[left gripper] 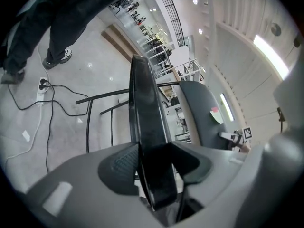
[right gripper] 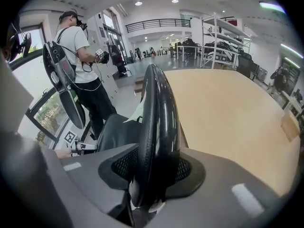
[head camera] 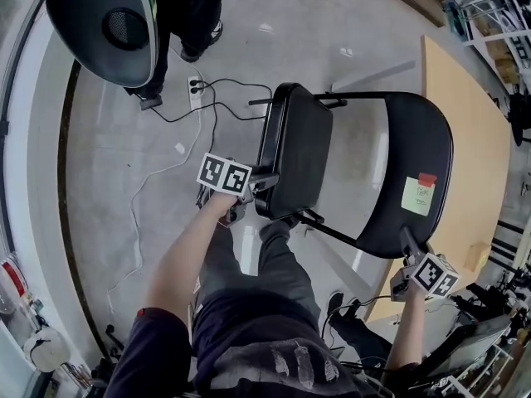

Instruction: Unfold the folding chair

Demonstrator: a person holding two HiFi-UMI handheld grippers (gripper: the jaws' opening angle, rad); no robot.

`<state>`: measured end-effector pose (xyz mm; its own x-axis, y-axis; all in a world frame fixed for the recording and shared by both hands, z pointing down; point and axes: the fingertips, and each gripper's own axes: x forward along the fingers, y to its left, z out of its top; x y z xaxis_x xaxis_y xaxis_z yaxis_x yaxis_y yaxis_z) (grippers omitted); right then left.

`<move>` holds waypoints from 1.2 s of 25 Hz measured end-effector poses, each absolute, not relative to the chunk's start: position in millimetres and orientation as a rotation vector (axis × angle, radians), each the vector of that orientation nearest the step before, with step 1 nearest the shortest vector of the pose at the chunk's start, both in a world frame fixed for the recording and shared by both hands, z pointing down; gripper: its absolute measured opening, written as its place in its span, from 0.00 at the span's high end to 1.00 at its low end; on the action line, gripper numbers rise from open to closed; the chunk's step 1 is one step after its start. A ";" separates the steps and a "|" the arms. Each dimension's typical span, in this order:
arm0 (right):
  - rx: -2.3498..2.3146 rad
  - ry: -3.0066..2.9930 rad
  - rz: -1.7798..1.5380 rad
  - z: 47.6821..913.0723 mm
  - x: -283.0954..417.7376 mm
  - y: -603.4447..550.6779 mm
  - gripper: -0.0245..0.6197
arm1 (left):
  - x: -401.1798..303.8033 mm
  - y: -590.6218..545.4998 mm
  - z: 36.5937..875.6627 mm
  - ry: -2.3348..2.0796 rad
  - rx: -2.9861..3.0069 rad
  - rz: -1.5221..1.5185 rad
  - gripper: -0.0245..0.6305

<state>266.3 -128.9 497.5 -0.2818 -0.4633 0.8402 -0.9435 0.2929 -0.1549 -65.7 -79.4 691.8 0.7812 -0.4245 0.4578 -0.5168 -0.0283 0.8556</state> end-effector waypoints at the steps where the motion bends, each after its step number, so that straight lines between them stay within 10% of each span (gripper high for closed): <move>1: 1.255 -1.869 0.890 498.2 264.6 -129.9 0.73 | -70.1 -78.9 695.5 -0.765 1.645 0.093 0.66; 30: 1.247 -1.792 1.089 549.0 216.2 -126.5 0.75 | -195.1 -74.5 829.7 -0.926 1.445 0.151 0.55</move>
